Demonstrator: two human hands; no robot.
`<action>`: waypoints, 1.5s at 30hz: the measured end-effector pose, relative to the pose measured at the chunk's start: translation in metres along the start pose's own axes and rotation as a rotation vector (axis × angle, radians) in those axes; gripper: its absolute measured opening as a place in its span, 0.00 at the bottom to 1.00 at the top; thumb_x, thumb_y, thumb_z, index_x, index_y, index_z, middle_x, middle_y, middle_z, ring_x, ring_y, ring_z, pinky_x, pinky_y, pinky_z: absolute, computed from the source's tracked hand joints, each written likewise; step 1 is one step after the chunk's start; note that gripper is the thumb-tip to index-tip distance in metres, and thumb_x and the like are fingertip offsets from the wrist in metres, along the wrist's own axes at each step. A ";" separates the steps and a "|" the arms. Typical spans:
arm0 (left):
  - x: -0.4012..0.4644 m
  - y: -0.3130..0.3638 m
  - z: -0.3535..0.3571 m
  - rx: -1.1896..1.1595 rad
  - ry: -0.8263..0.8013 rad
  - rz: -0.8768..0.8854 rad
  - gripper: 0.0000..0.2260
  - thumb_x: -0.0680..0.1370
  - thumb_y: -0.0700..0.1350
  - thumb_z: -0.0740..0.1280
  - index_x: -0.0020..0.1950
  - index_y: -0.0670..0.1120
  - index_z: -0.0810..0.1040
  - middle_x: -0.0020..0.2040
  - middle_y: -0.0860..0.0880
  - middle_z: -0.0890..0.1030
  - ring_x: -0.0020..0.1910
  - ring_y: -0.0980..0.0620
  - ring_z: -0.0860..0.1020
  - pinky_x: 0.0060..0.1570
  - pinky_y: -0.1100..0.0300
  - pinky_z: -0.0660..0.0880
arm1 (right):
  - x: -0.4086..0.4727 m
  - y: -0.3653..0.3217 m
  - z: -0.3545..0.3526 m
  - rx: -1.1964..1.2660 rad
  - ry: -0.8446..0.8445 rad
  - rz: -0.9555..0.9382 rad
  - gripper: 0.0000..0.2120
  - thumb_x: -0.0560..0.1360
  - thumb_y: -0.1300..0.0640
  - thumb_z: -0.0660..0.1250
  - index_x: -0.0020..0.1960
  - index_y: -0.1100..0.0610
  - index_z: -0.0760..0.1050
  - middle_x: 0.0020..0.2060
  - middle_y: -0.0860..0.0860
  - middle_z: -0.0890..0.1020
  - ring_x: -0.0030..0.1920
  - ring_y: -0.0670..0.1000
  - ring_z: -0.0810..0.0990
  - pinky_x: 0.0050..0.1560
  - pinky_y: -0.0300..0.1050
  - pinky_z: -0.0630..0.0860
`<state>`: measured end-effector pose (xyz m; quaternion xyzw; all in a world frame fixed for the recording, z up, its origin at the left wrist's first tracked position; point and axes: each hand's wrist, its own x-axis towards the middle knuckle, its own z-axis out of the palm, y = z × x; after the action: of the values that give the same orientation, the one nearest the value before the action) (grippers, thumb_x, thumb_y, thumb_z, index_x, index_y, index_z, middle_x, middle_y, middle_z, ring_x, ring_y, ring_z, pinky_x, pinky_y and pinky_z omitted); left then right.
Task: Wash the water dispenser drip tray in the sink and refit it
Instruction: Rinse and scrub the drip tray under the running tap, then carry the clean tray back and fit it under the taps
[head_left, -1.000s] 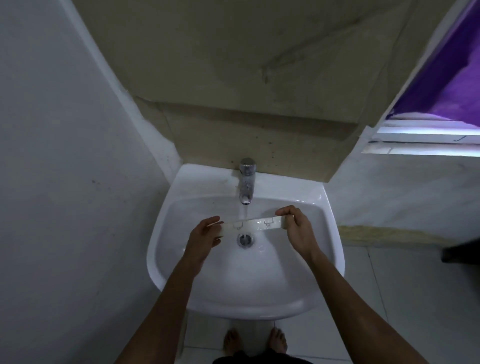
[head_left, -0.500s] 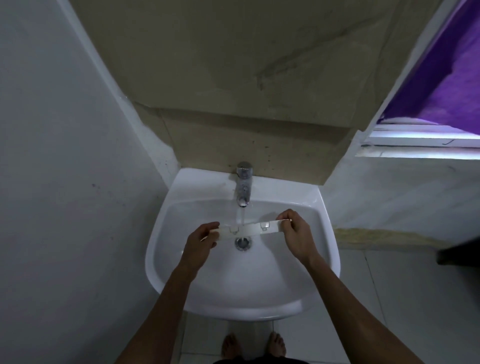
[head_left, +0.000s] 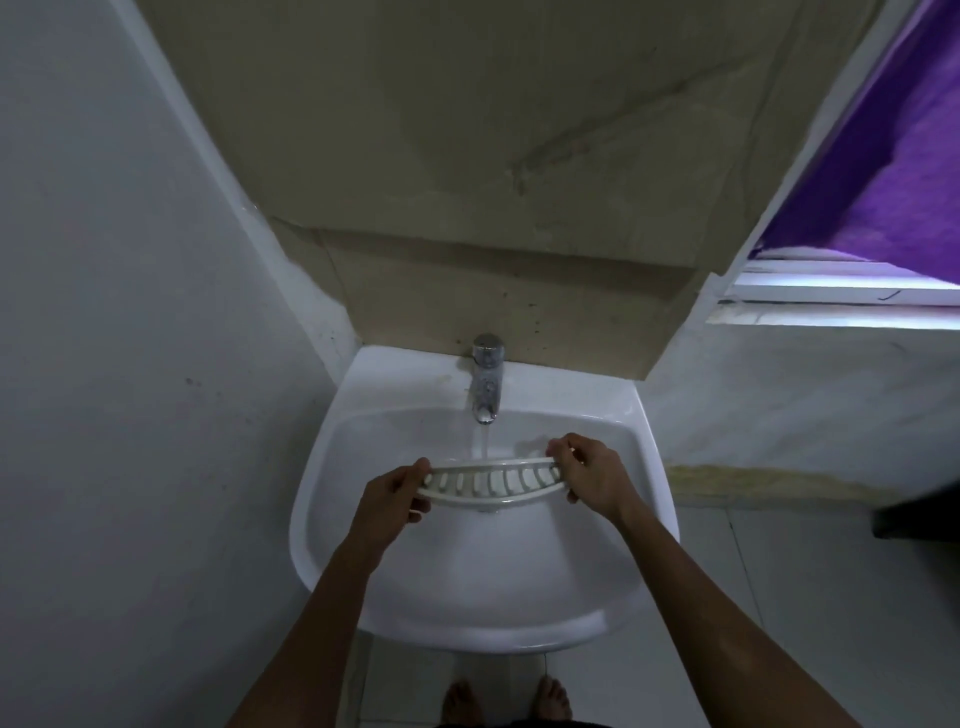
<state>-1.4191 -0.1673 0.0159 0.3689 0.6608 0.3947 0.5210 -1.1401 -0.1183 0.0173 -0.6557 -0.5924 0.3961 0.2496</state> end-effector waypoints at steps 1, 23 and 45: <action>0.000 -0.001 -0.002 -0.016 0.004 -0.033 0.14 0.79 0.53 0.66 0.47 0.43 0.84 0.34 0.48 0.82 0.34 0.51 0.80 0.37 0.57 0.77 | 0.003 -0.001 -0.002 -0.066 0.022 -0.011 0.16 0.81 0.46 0.60 0.47 0.54 0.81 0.39 0.52 0.84 0.36 0.53 0.83 0.42 0.50 0.82; 0.014 0.007 -0.010 -0.103 0.023 -0.139 0.15 0.76 0.55 0.69 0.45 0.43 0.84 0.31 0.49 0.78 0.33 0.51 0.75 0.37 0.57 0.76 | 0.053 -0.089 0.012 -0.134 0.103 -0.470 0.28 0.79 0.65 0.55 0.75 0.45 0.66 0.71 0.51 0.69 0.68 0.53 0.71 0.66 0.55 0.73; 0.010 0.003 -0.009 -0.134 0.023 -0.144 0.16 0.76 0.55 0.69 0.46 0.42 0.84 0.31 0.48 0.77 0.34 0.51 0.74 0.38 0.56 0.76 | 0.023 -0.053 0.020 -0.132 0.157 -0.407 0.26 0.80 0.59 0.60 0.75 0.43 0.64 0.58 0.49 0.74 0.53 0.46 0.76 0.51 0.43 0.76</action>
<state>-1.4295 -0.1579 0.0157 0.2803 0.6636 0.4037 0.5639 -1.1873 -0.0899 0.0430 -0.5665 -0.7157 0.2456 0.3265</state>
